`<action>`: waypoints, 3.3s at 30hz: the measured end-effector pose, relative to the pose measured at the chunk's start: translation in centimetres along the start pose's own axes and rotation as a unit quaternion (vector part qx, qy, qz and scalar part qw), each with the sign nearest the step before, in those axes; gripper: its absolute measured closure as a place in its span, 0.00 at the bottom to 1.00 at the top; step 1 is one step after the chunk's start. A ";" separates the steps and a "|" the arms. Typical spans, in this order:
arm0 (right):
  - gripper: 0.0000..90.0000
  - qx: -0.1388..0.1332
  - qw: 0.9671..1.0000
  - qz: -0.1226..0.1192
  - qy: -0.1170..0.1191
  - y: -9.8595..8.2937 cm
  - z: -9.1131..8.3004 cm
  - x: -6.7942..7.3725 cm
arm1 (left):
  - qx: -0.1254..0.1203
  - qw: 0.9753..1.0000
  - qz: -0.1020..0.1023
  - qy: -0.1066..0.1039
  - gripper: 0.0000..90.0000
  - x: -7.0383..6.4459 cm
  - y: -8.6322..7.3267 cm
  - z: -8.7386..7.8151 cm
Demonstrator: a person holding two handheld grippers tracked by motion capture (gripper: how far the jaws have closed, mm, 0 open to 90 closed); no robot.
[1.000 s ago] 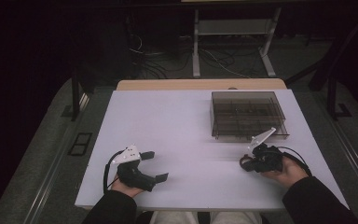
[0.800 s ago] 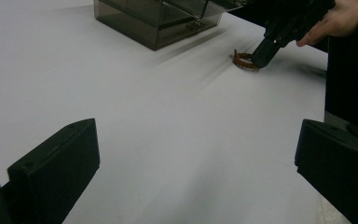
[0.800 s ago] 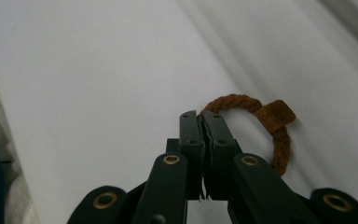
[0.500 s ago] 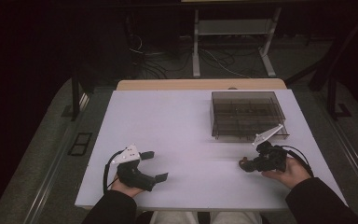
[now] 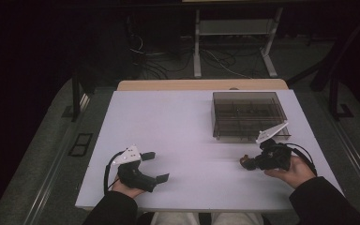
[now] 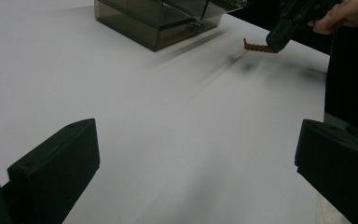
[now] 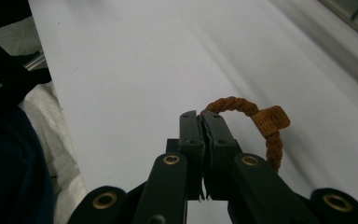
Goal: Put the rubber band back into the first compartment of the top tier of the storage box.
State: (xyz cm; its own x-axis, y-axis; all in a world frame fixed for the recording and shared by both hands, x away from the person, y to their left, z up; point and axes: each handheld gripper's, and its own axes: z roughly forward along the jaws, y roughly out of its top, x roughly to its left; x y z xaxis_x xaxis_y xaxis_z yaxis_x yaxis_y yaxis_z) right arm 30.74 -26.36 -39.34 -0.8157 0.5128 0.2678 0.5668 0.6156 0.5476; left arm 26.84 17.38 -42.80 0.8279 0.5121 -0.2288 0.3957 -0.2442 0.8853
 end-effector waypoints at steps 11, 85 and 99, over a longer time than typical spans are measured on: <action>0.96 -0.006 1.000 -0.014 0.006 1.6 -0.9 0.8 | -0.001 1.000 -0.001 0.000 0.00 0.0 0.0 0.0; 0.96 -0.040 0.998 -0.052 -0.014 10.0 -4.6 -0.2 | -0.001 1.000 0.001 -0.002 0.00 0.0 0.0 0.0; 0.96 -0.041 0.998 -0.045 -0.018 10.4 -3.6 -1.5 | -0.002 1.000 -0.001 -0.003 0.00 0.1 0.0 -0.1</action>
State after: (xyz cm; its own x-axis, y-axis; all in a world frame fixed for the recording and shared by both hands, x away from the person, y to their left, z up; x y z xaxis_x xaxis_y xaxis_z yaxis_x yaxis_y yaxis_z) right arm 37.39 -22.87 -31.22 -0.8576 0.4792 0.1869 0.4785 0.6102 0.6314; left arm 26.87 17.45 -42.78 0.8296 0.5073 -0.2331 0.3957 -0.2397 0.8865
